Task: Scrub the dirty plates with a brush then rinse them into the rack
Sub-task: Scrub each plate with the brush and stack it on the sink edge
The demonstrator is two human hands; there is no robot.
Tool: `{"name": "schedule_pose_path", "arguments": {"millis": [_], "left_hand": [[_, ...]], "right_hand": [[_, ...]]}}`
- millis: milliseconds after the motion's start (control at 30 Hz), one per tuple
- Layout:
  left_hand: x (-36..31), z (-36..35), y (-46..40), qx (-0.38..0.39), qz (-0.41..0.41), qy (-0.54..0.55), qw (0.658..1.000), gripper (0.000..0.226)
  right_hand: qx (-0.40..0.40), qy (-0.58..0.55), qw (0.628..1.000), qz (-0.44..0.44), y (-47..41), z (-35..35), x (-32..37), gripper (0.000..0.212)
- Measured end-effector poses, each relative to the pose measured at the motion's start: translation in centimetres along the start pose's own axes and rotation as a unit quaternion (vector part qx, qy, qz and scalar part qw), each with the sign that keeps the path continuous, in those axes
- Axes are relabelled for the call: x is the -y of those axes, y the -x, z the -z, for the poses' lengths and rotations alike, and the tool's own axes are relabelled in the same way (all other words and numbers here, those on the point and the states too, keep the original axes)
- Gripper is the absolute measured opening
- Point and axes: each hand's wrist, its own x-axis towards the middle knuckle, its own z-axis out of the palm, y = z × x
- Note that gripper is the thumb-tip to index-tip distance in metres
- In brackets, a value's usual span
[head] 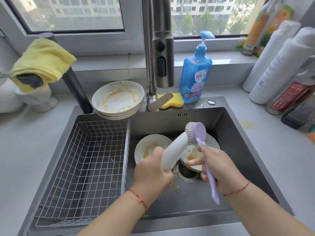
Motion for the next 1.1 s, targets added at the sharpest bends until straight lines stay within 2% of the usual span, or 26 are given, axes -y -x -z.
{"name": "schedule_pose_path", "arguments": {"millis": [33, 67, 133, 233, 300, 367, 433, 533, 633, 700, 800, 900, 933, 1000, 1100], "left_hand": [[0.0, 0.6, -0.4, 0.03, 0.06, 0.039, 0.997, 0.038], [0.2, 1.0, -0.5, 0.036, 0.084, 0.088, 0.992, 0.036], [0.5, 1.5, -0.7, 0.024, 0.1, 0.165, 0.981, 0.037], [0.7, 1.5, -1.1, 0.031, 0.13, 0.225, 0.965, 0.037], [0.9, 1.2, -1.5, 0.034, 0.153, 0.29, 0.944, 0.042], [1.0, 1.2, -1.7, 0.032, 0.153, 0.29, 0.944, 0.046], [0.9, 1.7, -1.5, 0.022, 0.152, 0.267, 0.951, 0.042], [1.0, 2.4, -1.2, 0.021, 0.127, 0.255, 0.958, 0.043], [0.9, 2.8, -1.1, 0.027, 0.114, 0.262, 0.958, 0.044], [1.1, 2.6, -1.4, 0.026, 0.124, 0.273, 0.954, 0.043], [1.1, 1.6, -1.7, 0.034, 0.137, 0.316, 0.938, 0.052], [1.1, 1.3, -1.4, 0.038, 0.138, 0.334, 0.932, 0.058], [1.2, 1.4, -1.2, 0.036, 0.138, 0.322, 0.936, 0.053], [1.4, 2.0, -0.9, 0.038, 0.129, 0.293, 0.946, 0.042], [1.6, 2.7, -0.7, 0.024, 0.117, 0.301, 0.946, 0.043]], "right_hand": [[-0.001, 0.019, 1.0, 0.025, 0.1, 0.4, 0.1, 0.033], [0.002, 0.044, 0.998, 0.052, 0.4, 0.6, 0.2, 0.029], [0.016, 0.086, 0.99, 0.111, 1.4, 0.7, 0.4, 0.028], [0.075, 0.163, 0.964, 0.197, 4.2, -0.3, 0.7, 0.043], [0.115, 0.243, 0.936, 0.226, 6.0, -1.3, 0.1, 0.047], [0.11, 0.316, 0.911, 0.239, 6.9, -1.9, -0.4, 0.048], [0.07, 0.328, 0.911, 0.241, 6.3, -1.3, 0.0, 0.047], [0.016, 0.258, 0.948, 0.188, 4.1, 0.4, 1.8, 0.037], [0.029, 0.236, 0.957, 0.168, 4.1, 1.1, 2.6, 0.039], [0.075, 0.255, 0.945, 0.191, 5.5, 0.3, 2.6, 0.04], [0.132, 0.342, 0.903, 0.225, 7.3, -0.9, 1.7, 0.043], [0.126, 0.4, 0.878, 0.229, 7.4, -1.0, 1.9, 0.044], [0.112, 0.395, 0.882, 0.23, 7.0, -0.7, 2.3, 0.042], [0.074, 0.341, 0.914, 0.206, 5.4, 0.4, 3.0, 0.034], [0.004, 0.284, 0.953, 0.107, 1.4, 2.6, 2.1, 0.027]]}}
